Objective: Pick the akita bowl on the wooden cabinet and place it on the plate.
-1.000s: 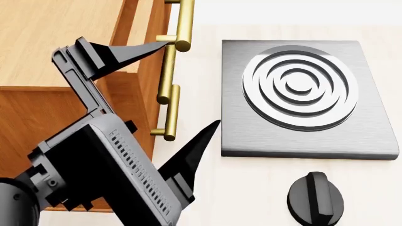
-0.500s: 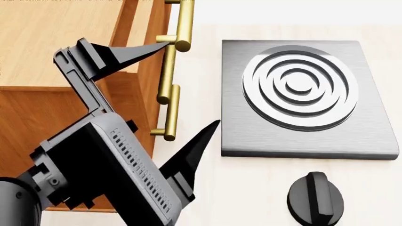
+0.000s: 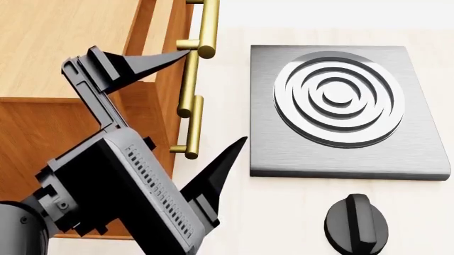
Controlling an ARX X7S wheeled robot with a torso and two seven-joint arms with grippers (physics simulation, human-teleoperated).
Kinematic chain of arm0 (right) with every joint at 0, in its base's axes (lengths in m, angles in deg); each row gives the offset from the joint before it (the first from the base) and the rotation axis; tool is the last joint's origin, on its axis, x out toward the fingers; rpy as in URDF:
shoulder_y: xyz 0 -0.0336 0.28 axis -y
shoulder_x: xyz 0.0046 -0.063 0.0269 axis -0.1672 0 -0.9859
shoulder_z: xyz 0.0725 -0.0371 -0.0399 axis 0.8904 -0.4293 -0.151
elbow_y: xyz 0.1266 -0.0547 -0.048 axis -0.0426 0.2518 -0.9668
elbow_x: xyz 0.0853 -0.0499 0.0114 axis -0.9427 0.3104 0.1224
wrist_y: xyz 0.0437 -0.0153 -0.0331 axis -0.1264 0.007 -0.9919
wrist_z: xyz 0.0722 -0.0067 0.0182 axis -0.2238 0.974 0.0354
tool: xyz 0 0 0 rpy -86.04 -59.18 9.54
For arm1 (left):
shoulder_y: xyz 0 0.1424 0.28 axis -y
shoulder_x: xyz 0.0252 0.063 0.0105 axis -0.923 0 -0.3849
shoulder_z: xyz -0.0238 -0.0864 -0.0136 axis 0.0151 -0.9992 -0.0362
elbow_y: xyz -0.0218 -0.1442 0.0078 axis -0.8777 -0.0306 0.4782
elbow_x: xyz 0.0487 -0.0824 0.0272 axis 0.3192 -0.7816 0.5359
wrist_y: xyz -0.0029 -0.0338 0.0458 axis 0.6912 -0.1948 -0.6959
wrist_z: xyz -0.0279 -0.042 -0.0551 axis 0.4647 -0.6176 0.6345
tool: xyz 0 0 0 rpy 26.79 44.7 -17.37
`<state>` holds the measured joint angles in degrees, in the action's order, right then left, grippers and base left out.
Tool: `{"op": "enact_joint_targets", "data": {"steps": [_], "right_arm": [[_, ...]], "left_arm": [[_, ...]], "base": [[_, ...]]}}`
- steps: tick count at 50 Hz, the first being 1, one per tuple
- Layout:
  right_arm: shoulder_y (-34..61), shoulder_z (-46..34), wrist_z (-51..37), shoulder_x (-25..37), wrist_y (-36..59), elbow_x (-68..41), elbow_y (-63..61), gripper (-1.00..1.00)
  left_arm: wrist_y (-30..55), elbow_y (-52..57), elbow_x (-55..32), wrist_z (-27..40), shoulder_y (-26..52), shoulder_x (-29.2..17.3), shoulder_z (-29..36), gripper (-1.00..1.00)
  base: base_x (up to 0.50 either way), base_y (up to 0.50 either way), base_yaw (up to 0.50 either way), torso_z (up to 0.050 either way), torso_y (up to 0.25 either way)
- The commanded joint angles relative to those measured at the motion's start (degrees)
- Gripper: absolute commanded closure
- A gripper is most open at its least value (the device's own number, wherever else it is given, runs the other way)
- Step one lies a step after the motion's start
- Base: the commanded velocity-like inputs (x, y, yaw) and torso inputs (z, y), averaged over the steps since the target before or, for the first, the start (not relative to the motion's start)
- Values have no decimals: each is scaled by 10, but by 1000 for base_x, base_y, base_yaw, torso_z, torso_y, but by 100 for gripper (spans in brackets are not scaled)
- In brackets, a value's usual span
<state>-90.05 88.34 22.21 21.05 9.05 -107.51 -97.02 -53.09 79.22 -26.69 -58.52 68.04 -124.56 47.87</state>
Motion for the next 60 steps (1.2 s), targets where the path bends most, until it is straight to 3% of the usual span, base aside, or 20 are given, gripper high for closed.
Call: {"op": "enact_joint_targets", "data": {"steps": [1, 18, 60], "right_arm": [[1, 29, 26, -7, 9, -8, 5, 100], [-19, 71, 43, -11, 4, -41, 42, 100], [-4, 34, 96, -23, 45, -55, 131, 100]], "left_arm": [[2, 5, 7, -14, -6, 10, -13, -100], [-1, -1, 8, -20, -9, 9, -15, -100], [-7, -14, 20, -26, -25, 15, -12, -100]], "base": [[0, 0, 0, 0, 0], [0, 0, 0, 0, 1], [0, 0, 0, 0, 0]]}}
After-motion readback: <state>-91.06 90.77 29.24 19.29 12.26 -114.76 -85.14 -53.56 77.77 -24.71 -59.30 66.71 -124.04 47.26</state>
